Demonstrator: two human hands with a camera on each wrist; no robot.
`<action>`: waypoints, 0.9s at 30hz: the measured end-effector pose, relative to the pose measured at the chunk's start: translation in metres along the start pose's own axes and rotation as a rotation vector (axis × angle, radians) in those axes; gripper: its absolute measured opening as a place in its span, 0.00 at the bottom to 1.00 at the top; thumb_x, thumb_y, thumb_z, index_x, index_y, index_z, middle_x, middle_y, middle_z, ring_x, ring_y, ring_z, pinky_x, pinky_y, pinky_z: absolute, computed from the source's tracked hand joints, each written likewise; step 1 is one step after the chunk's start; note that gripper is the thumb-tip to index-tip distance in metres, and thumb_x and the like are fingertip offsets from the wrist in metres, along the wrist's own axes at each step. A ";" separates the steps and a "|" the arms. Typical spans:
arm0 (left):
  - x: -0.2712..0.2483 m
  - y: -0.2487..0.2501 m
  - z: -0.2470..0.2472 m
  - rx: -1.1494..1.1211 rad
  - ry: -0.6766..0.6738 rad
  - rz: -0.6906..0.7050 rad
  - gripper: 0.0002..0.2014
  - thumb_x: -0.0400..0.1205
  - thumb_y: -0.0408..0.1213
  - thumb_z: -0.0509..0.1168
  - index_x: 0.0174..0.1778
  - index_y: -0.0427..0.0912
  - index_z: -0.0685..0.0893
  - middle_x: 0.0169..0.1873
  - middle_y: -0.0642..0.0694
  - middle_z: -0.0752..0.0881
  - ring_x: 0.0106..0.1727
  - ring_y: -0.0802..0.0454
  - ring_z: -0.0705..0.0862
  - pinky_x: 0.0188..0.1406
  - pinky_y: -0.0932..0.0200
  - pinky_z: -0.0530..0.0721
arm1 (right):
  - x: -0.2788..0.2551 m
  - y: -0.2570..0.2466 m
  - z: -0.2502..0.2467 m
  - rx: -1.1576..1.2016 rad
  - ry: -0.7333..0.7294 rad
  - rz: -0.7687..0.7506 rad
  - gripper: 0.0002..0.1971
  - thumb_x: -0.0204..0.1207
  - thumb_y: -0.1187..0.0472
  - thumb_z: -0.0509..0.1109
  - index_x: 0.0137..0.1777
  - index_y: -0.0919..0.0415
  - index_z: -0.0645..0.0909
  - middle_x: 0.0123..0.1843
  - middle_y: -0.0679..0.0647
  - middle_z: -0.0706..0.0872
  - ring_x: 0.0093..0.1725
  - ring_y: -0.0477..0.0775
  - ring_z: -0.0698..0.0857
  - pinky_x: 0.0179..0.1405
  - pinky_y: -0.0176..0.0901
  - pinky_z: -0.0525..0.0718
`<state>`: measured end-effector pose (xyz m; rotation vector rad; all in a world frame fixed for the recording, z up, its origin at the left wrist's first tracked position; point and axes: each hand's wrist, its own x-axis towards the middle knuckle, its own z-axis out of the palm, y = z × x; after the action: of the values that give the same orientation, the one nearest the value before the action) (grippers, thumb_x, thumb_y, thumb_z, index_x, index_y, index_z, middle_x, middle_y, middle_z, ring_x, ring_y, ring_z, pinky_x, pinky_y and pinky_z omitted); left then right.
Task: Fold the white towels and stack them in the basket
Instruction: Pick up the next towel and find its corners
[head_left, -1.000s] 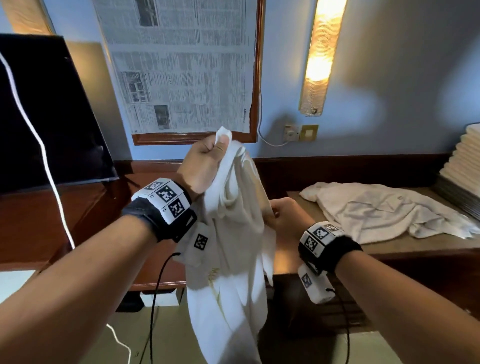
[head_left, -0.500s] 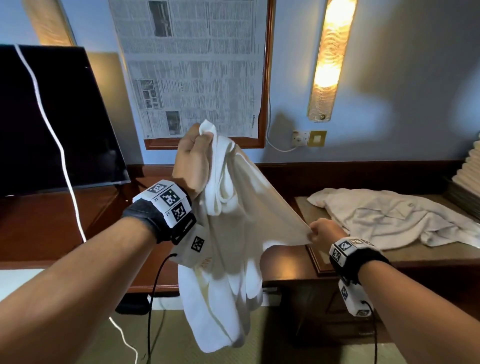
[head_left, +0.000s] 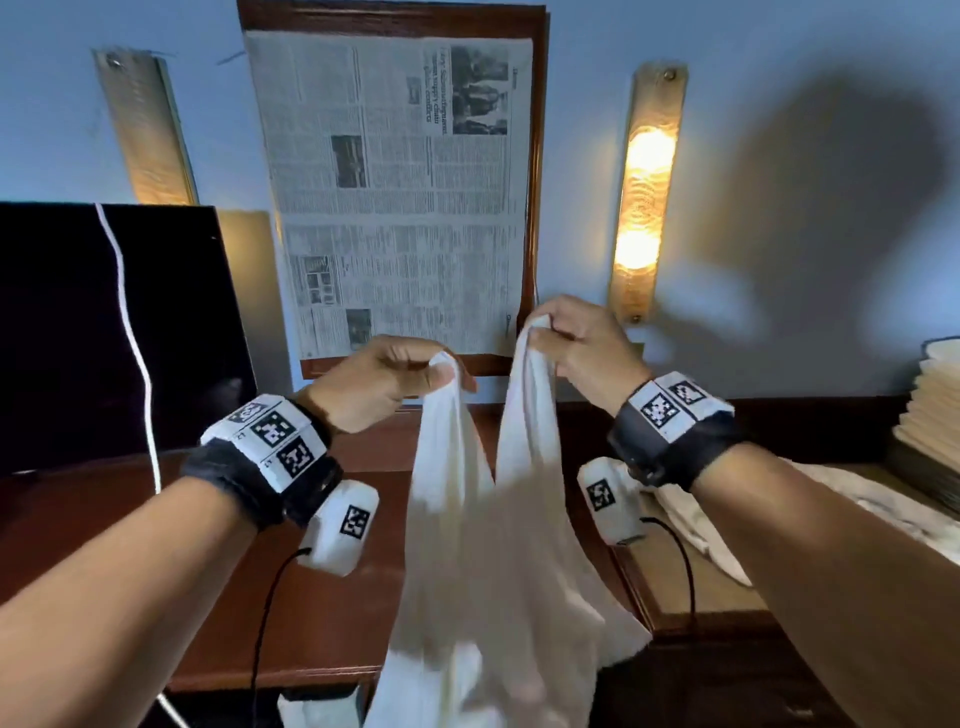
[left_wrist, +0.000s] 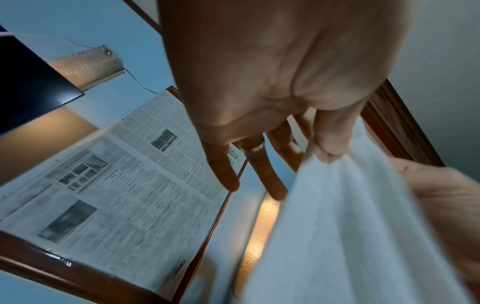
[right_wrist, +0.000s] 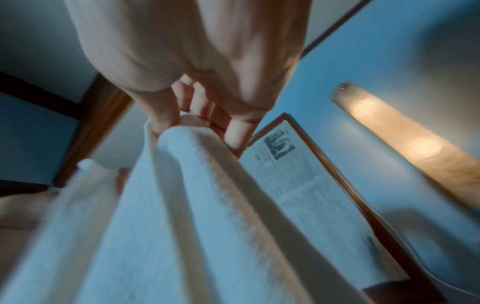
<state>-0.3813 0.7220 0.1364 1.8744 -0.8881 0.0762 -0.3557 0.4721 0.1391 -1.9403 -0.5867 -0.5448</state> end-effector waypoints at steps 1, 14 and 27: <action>0.001 0.002 -0.004 0.015 0.056 0.016 0.13 0.83 0.36 0.64 0.53 0.32 0.90 0.50 0.39 0.92 0.55 0.53 0.89 0.62 0.62 0.82 | 0.002 -0.015 0.003 -0.036 -0.045 -0.055 0.06 0.80 0.67 0.68 0.46 0.56 0.83 0.43 0.51 0.87 0.45 0.47 0.86 0.48 0.41 0.81; 0.010 0.028 -0.015 -0.221 0.415 0.298 0.17 0.85 0.30 0.66 0.36 0.52 0.92 0.29 0.55 0.83 0.34 0.56 0.75 0.38 0.66 0.76 | 0.016 -0.108 0.005 0.047 -0.112 -0.274 0.10 0.73 0.70 0.78 0.43 0.52 0.90 0.41 0.46 0.93 0.42 0.43 0.89 0.49 0.39 0.87; 0.022 0.036 -0.005 -0.443 0.308 0.282 0.11 0.81 0.33 0.65 0.43 0.45 0.95 0.38 0.49 0.92 0.40 0.57 0.88 0.43 0.64 0.85 | 0.021 -0.109 0.006 -0.012 -0.136 -0.365 0.12 0.80 0.67 0.72 0.62 0.64 0.87 0.46 0.44 0.89 0.46 0.32 0.84 0.49 0.26 0.77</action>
<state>-0.3854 0.7064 0.1761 1.2786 -0.8652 0.3075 -0.4047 0.5233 0.2243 -1.9010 -1.0380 -0.6454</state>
